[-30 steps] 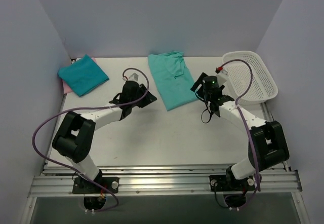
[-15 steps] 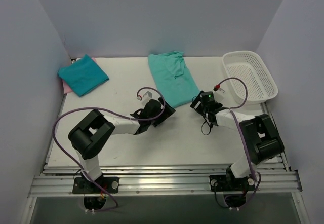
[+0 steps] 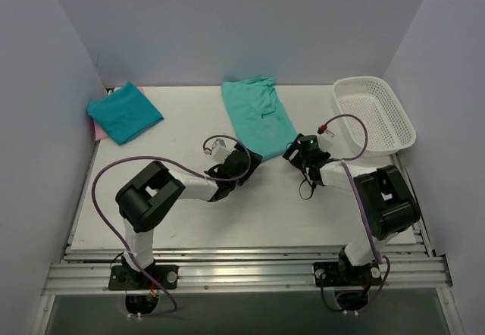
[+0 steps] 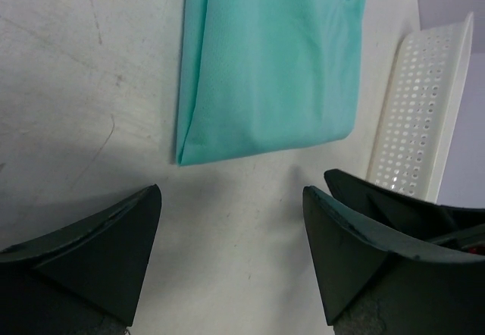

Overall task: Fold and stack the t-shirts
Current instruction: Grab one side of the 2/3 rectangular tshirt with both arms

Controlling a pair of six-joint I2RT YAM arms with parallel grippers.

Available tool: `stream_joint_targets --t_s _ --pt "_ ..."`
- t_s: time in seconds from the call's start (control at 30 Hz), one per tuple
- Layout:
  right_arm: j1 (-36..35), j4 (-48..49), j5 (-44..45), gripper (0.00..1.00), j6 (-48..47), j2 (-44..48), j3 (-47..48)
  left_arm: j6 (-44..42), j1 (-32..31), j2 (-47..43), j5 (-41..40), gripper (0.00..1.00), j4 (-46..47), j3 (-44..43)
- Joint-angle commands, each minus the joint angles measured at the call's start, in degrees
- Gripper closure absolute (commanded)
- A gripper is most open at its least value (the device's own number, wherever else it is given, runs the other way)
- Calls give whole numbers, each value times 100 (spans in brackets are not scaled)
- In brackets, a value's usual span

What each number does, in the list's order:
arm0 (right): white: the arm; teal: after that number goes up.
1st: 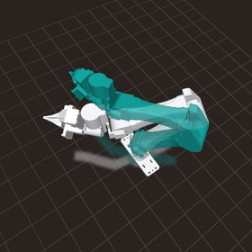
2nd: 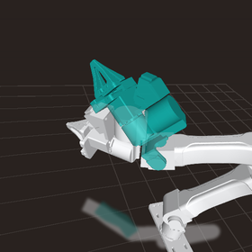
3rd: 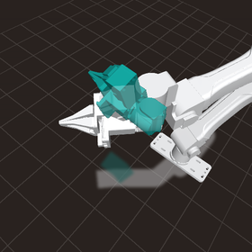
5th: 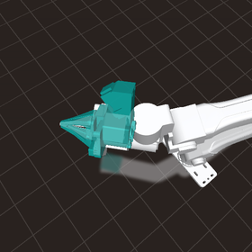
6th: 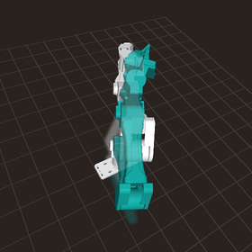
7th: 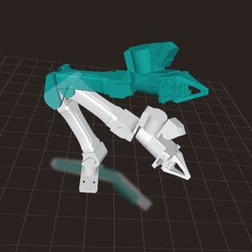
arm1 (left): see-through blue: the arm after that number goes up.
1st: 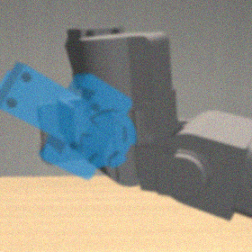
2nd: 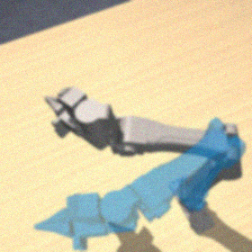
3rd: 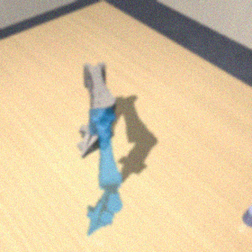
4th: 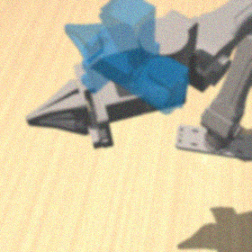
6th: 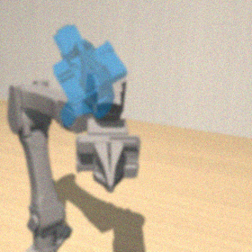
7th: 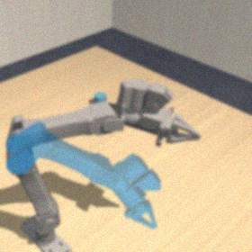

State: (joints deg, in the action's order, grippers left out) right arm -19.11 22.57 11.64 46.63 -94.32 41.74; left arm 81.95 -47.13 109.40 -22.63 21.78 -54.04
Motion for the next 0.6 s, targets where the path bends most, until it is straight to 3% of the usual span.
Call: stream_joint_targets --t_s 0.0,0.2,0.33,0.37,0.53,0.57 --pt "57 -51 93 23 -31 54 142 190 46 502 -303 17 -210 -168" --pt "66 -156 154 24 -31 457 -7 93 126 897 -479 23 -297 -642" --pt "66 -296 198 24 4 853 -95 67 178 995 -444 42 -297 -774" --pt "66 -323 198 24 4 933 -113 58 178 995 -444 52 -306 -792" --pt "66 -534 251 24 30 1486 -166 -21 240 960 -418 78 -350 -810" --pt "57 -569 277 24 21 1557 -157 -30 257 960 -400 91 -359 -801"
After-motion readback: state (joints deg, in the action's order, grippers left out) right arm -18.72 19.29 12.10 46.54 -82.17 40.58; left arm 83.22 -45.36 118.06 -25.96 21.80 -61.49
